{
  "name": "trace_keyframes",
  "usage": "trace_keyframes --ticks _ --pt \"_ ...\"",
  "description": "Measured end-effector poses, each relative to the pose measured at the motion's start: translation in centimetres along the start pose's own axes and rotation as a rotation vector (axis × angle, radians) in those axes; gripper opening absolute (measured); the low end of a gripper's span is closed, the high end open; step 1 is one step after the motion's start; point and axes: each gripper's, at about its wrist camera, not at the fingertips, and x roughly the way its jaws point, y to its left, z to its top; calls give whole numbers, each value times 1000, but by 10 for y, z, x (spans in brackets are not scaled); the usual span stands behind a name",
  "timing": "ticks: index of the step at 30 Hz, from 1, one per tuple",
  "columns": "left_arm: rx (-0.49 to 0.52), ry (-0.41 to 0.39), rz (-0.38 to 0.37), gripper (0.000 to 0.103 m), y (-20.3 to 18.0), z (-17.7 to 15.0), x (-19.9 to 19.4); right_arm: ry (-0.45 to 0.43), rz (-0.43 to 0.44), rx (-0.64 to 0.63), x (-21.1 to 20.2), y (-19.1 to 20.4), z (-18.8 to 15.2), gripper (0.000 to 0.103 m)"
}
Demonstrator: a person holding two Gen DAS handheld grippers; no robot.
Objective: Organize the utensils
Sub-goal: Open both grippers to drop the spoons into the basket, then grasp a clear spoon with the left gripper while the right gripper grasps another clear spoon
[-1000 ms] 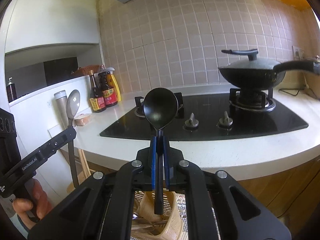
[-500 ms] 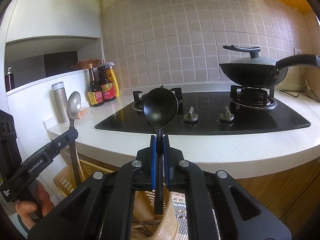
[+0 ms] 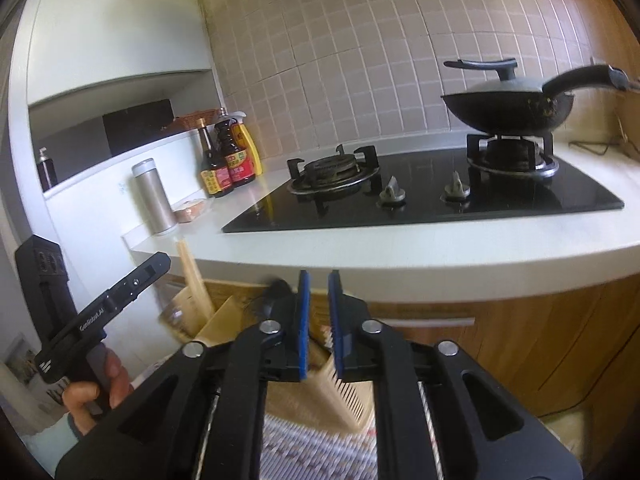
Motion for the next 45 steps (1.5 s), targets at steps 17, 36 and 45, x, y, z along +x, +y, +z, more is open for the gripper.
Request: trace_keyframes --ticks 17,36,45 --pt "127 188 -57 50 -30 -3 -106 239 -44 -32 -58 82 -33 45" --pt "173 657 16 39 -16 -103 -110 757 -129 14 40 102 -125 43" --pt "185 815 22 33 -22 -136 -92 806 -184 -4 72 103 -141 36"
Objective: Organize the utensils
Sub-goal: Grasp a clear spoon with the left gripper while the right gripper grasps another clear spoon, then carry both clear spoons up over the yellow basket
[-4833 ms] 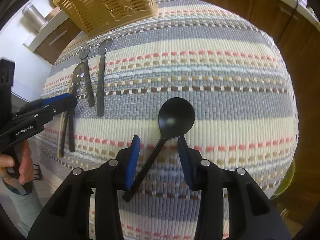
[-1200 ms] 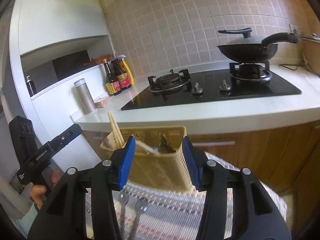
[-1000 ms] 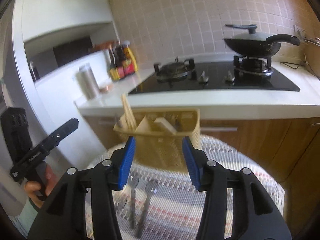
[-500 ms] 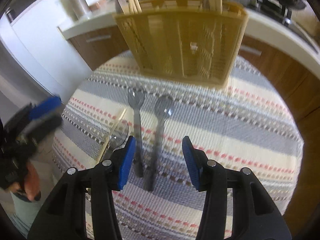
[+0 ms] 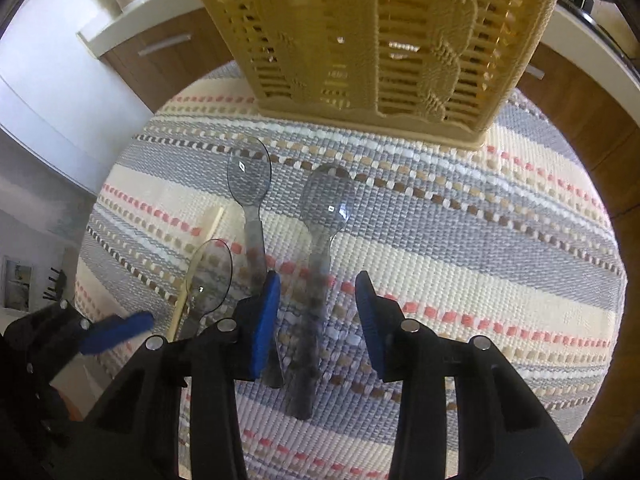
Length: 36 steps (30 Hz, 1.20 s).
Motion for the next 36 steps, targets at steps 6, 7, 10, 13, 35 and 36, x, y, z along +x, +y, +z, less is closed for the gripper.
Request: trace_keyframes --ticks 6,7,10,13,35,36 --pt "-29 55 -4 31 3 3 14 7 -18 -14 11 4 -1 32" --pt "-34 59 -6 31 4 3 15 7 -21 -18 12 5 -1 32" --pt "-36 77 -3 31 3 5 20 7 -27 -29 16 8 -1 32" --pt "-21 82 29 31 -1 9 27 10 -54 -63 21 18 -2 32" --pt "32 50 173 11 -32 -1 32 -1 -58 -75 7 0 -26 10" --pt "32 44 175 10 -34 -2 31 -6 -49 -68 4 -3 -28 10"
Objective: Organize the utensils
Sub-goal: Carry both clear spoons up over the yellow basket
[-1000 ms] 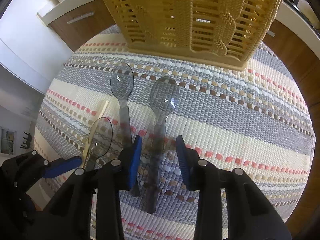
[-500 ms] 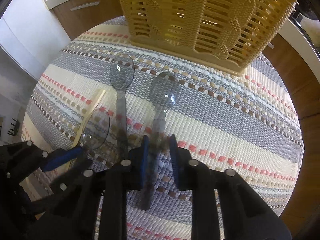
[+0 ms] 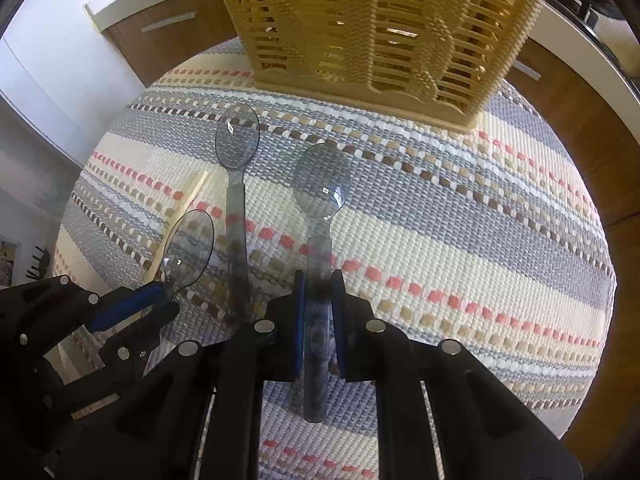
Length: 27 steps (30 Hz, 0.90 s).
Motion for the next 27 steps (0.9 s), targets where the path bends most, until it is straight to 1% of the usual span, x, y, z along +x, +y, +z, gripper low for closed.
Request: trace_keyframes --ticks 2,4,6,9,13,17,20,23,26,27 --pt "-5 -28 -11 10 -5 -1 -6 -17 16 5 -9 -6 -5 10" --pt "-15 -73 -32 10 -5 -1 -18 -46 39 4 -21 -10 -10 10" --pt "-30 -120 -65 10 -3 3 -33 -81 59 0 -37 -13 -14 10" --pt "-51 -224 -127 10 -1 13 -64 -156 88 -14 -67 -18 -17 10" --pt "-66 -337 -161 10 5 27 -98 -274 105 -47 -108 -16 -14 10" --pt "-77 -464 -165 10 16 50 -131 -401 104 -75 -153 -18 -9 10" --pt "-102 -547 -175 10 28 72 -148 -477 151 -69 -183 -20 0 10" --pt "-107 -623 -171 10 36 97 -163 -550 163 -56 -203 -16 16 10" --pt "-116 -678 -173 10 46 120 -169 -637 162 -33 -228 -28 33 10" --pt "-123 -702 -177 10 49 129 -172 -658 155 -27 -230 -30 41 10"
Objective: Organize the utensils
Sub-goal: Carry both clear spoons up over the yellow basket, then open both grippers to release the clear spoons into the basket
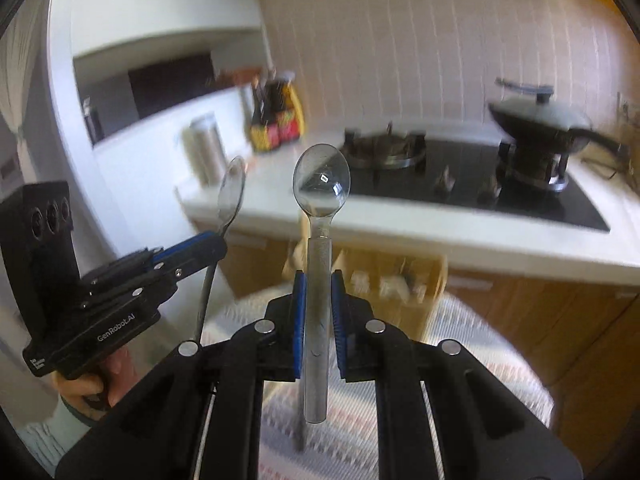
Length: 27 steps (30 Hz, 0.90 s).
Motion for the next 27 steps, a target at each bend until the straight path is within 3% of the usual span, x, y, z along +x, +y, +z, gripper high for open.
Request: trace_keyframes --ticks 5,8,12,20,27 --pt "0 -81 12 10 5 24 19 -110 -70 -3 6 -22 38 10" --pt "5 -104 43 10 10 27 38 -142 -148 -34 17 -30 47 10" --pt "-24 -127 19 10 25 26 66 -165 -221 -63 45 -44 49 10" --pt "5 -189 105 10 38 4 112 -227 -181 -20 88 -77 30 10" --pt "53 -245 190 10 34 -18 127 -267 -159 12 114 -95 8 10"
